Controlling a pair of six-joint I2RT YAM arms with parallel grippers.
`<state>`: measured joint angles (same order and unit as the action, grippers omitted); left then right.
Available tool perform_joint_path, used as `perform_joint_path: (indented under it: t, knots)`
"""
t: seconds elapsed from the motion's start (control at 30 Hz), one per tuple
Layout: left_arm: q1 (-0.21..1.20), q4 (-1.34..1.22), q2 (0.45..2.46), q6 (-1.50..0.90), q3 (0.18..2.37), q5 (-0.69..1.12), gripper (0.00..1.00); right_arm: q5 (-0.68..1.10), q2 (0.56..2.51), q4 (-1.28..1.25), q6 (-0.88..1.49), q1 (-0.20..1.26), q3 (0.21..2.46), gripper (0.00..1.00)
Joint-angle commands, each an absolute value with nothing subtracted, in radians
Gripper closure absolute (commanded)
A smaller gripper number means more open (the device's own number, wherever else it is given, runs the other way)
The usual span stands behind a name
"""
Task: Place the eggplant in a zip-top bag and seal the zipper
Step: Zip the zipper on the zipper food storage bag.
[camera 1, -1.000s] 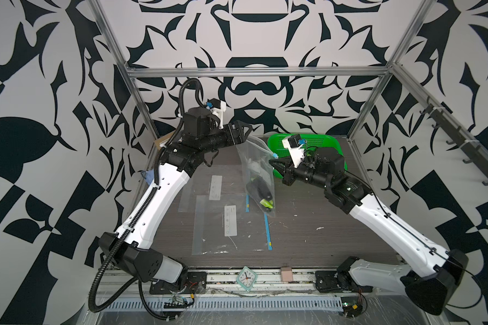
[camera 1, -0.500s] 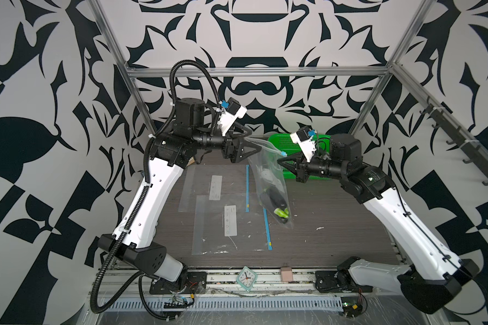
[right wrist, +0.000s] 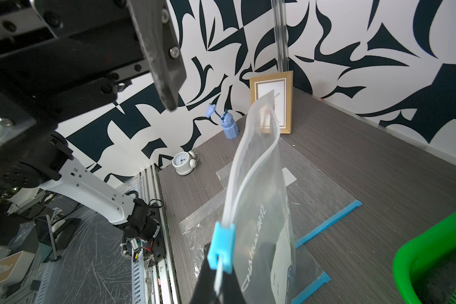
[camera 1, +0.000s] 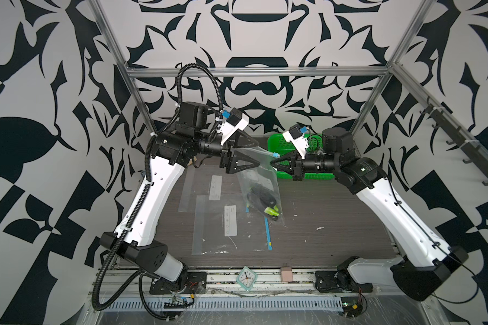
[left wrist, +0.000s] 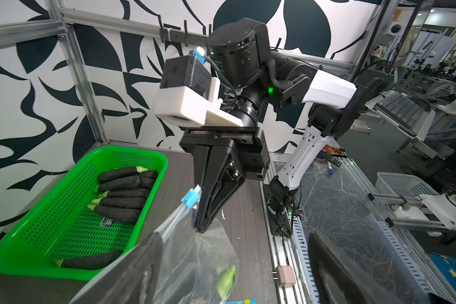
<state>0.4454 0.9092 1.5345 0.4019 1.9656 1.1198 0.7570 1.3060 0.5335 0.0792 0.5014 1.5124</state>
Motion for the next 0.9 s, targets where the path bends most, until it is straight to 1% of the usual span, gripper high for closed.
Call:
perform_joint_path:
  t: [0.0, 0.2, 0.43, 0.57, 0.63, 0.77, 0.87]
  knots:
    - [0.463, 0.989, 1.555, 0.484, 1.985, 1.151, 0.11, 0.814, 1.31, 0.497, 0.097, 0.503, 1.562, 1.0]
    - [0.465, 0.986, 1.596, 0.496, 2.008, 1.108, 0.09, 0.818, 1.35, 0.518, 0.083, 0.542, 1.588, 1.0]
    - [0.465, 1.066, 1.666, 0.567, 2.07, 1.07, 0.09, 0.8, 1.374, 0.543, 0.062, 0.572, 1.6, 1.0]
    - [0.465, 1.157, 1.708, 0.627, 2.113, 1.065, 0.14, 0.788, 1.382, 0.548, 0.054, 0.576, 1.603, 1.0]
    - [0.464, 1.206, 1.73, 0.658, 2.136, 1.061, 0.21, 0.787, 1.385, 0.552, 0.05, 0.576, 1.606, 1.0]
    - [0.464, 1.251, 1.757, 0.683, 2.158, 1.043, 0.31, 0.773, 1.39, 0.56, 0.043, 0.577, 1.612, 1.0]
    - [0.465, 1.273, 1.768, 0.699, 2.167, 1.038, 0.34, 0.769, 1.393, 0.56, 0.043, 0.577, 1.61, 1.0]
